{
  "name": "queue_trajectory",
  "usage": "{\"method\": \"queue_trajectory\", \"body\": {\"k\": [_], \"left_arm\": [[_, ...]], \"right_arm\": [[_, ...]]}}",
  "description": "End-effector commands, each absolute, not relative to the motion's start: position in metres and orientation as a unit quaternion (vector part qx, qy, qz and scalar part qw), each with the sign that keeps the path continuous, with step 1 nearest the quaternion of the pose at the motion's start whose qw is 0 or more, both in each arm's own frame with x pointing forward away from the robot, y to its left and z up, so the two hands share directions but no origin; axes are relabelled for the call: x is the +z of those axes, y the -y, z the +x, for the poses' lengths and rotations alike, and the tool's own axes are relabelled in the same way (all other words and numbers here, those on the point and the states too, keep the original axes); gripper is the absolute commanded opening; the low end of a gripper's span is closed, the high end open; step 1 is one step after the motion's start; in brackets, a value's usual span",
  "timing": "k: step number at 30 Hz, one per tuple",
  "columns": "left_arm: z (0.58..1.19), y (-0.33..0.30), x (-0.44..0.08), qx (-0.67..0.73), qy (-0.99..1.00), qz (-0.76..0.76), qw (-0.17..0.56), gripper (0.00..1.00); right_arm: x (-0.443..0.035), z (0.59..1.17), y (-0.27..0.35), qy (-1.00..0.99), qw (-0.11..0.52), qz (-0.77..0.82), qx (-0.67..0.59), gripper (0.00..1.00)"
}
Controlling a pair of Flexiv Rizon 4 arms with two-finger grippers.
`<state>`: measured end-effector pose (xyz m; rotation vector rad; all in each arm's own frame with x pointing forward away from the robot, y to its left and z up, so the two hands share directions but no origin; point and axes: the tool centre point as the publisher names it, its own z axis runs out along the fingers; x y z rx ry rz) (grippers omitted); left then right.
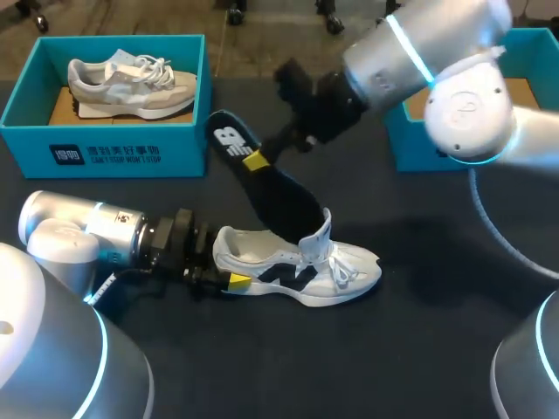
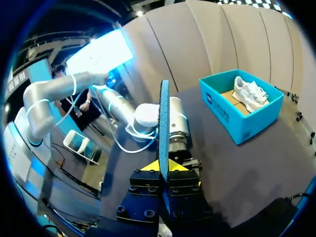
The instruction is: Take the shoe out of the shoebox, open the shoe tongue, remove and reinsert the insole, then place the shoe into the shoebox
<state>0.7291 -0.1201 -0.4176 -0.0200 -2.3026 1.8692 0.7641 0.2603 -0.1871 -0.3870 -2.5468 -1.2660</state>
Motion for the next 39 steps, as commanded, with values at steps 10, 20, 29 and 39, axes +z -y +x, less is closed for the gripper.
{"method": "queue_trajectory", "body": {"k": [10,20,29,39], "left_arm": [[0.730,0.122,-0.427,0.628,0.773,-0.006,0.087,0.00],[0.730,0.122,-0.427,0.628,0.773,-0.006,0.087,0.00],[0.730,0.122,-0.427,0.628,0.773,-0.006,0.087,0.00],[0.730,0.122,-0.427,0.628,0.773,-0.006,0.087,0.00]], "right_arm": [[-0.183,0.763,-0.247,0.867,0.129,-0.137,-0.462,0.00],[-0.100,0.755,-0.210,0.802,0.128,-0.117,-0.572,0.00],[-0.098,0.753,-0.204,0.799,0.147,-0.142,-0.565,0.00],[-0.068,0.725,-0.180,0.793,0.119,-0.169,-0.573,0.00]]}}
